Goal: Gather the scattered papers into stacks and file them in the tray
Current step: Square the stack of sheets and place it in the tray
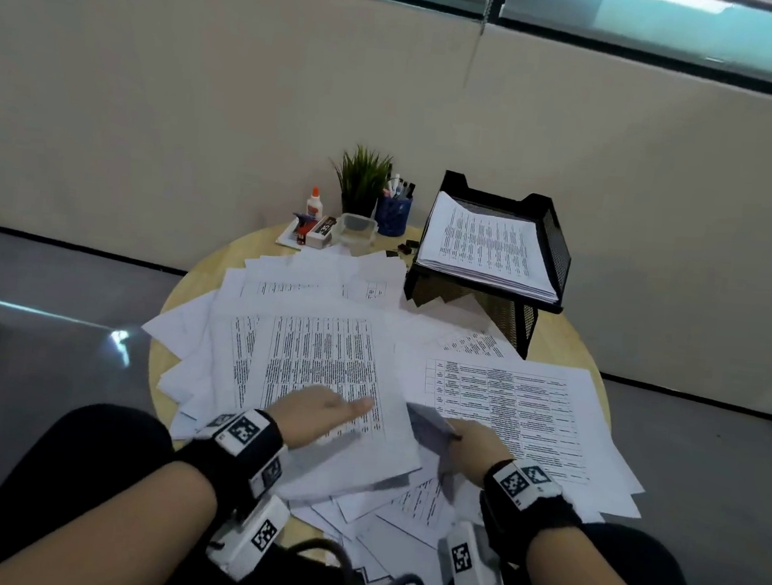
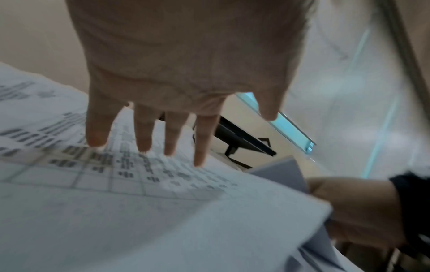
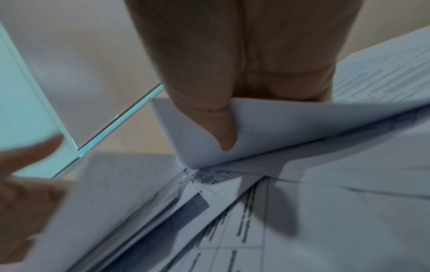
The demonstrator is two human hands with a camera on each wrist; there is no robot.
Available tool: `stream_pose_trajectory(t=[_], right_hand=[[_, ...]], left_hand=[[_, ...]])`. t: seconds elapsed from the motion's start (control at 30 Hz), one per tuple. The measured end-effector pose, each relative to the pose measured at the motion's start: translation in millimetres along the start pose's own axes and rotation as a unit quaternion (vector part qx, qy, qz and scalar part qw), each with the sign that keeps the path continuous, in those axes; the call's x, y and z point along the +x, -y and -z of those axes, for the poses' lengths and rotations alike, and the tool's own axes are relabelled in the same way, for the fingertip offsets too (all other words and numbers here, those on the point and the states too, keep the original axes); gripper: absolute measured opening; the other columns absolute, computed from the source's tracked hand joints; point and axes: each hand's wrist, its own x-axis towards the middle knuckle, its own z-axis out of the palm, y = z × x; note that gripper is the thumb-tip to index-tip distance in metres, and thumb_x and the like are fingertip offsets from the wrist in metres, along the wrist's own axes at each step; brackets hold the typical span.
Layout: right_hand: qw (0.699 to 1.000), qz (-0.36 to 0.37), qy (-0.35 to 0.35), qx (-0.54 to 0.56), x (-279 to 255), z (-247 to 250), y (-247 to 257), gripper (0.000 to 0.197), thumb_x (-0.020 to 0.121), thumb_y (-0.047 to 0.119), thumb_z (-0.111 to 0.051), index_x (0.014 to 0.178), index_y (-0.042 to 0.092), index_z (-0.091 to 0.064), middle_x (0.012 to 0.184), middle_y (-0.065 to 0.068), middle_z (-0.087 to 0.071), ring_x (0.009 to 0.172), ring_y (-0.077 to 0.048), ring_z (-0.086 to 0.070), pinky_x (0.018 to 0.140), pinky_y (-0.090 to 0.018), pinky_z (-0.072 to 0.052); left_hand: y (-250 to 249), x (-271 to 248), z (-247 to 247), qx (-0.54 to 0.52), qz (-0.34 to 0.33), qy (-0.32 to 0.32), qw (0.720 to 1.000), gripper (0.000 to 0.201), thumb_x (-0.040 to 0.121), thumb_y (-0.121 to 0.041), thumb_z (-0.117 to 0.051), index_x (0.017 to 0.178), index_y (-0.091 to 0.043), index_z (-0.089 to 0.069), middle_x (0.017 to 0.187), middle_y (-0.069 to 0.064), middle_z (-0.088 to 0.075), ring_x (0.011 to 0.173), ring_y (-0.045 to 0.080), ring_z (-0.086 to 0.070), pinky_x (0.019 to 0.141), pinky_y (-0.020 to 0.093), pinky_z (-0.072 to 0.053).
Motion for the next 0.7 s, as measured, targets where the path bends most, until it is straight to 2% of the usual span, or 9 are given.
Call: stream_pose_trajectory(t=[0.07,0.13,0.2,0.27,0.33,0.4,0.53,0.6,0.7], right_hand=[[0.999,-0.011,-0.017,0.046,-2,1,-4,0.020,0.088,0.006,-0.048,0.097,0.010,-0.065,0.093,-0.010,-0.065,0.083,-0.020,-0.057,0.061,-0.025,-0.040],[0.997,-0.018,-0.024,0.066,-5,4,-7,0.011,0.084,0.004,-0.052,0.086,0.011,-0.061,0.086,-0.006,-0.064,0.080,-0.020,-0.057,0.054,-0.024,-0.038],[0.995,-0.019,-0.033,0.088,-7,8,-8,0.013,0.089,0.007,-0.049,0.081,0.012,-0.058,0.081,-0.005,-0.064,0.076,-0.020,-0.057,0.052,-0.022,-0.035],[0.992,-0.013,-0.045,0.113,-13,13,-5,0.022,0.096,0.011,-0.042,0.078,0.013,-0.054,0.072,-0.002,-0.060,0.068,-0.016,-0.054,0.051,-0.021,-0.032],[0.989,0.008,-0.071,0.128,-18,19,1,0.027,0.098,0.015,-0.040,0.075,0.015,-0.052,0.069,0.000,-0.057,0.063,-0.014,-0.051,0.054,-0.023,-0.033],[0.985,0.039,-0.097,0.135,-22,23,9,0.026,0.098,0.014,-0.039,0.079,0.014,-0.056,0.075,-0.003,-0.060,0.068,-0.017,-0.052,0.059,-0.024,-0.035],[0.974,0.118,-0.121,0.150,-29,22,28,0.034,0.097,0.007,-0.044,0.071,0.025,-0.056,0.063,0.010,-0.051,0.061,-0.013,-0.046,0.049,-0.007,-0.033],[0.973,0.150,-0.084,0.157,-31,21,37,0.028,0.097,0.003,-0.044,0.094,0.018,-0.068,0.075,0.009,-0.060,0.069,-0.009,-0.050,0.054,-0.003,-0.035],[0.981,0.175,-0.021,0.086,-29,15,44,0.038,0.098,0.005,-0.042,0.120,0.026,-0.065,0.103,0.006,-0.068,0.084,-0.006,-0.052,0.065,-0.010,-0.037]], left_hand=[[22,7,12,0.009,0.065,-0.120,0.991,0.077,0.081,-0.071,-0.046,0.132,-0.014,-0.051,0.137,0.007,-0.050,0.125,0.026,-0.048,0.102,0.036,-0.040],[45,15,18,0.024,0.153,-0.191,0.969,0.072,0.083,-0.056,-0.058,0.137,-0.012,-0.043,0.142,0.013,-0.043,0.126,0.031,-0.045,0.104,0.040,-0.040],[61,18,20,0.019,0.235,-0.196,0.952,0.082,0.080,-0.052,-0.063,0.141,-0.009,-0.033,0.142,0.019,-0.036,0.128,0.035,-0.039,0.105,0.040,-0.038],[72,19,21,0.016,0.286,-0.207,0.936,0.088,0.075,-0.053,-0.068,0.139,-0.006,-0.030,0.139,0.021,-0.035,0.128,0.037,-0.037,0.105,0.042,-0.037],[80,23,21,0.021,0.300,-0.218,0.928,0.091,0.070,-0.053,-0.073,0.135,-0.005,-0.032,0.135,0.021,-0.039,0.125,0.037,-0.039,0.103,0.044,-0.037],[85,27,22,0.019,0.305,-0.229,0.924,0.092,0.066,-0.052,-0.077,0.132,-0.005,-0.034,0.132,0.021,-0.042,0.123,0.037,-0.041,0.102,0.045,-0.039],[89,29,27,-0.003,0.297,-0.261,0.919,0.088,0.067,-0.041,-0.080,0.133,-0.004,-0.035,0.129,0.023,-0.043,0.120,0.039,-0.044,0.098,0.044,-0.043],[93,29,28,-0.033,0.279,-0.278,0.919,0.082,0.069,-0.030,-0.080,0.134,-0.004,-0.036,0.129,0.022,-0.044,0.119,0.039,-0.046,0.098,0.046,-0.043],[100,30,27,-0.100,0.228,-0.322,0.913,0.071,0.070,-0.013,-0.076,0.132,-0.006,-0.041,0.124,0.021,-0.051,0.113,0.038,-0.052,0.094,0.047,-0.046]])
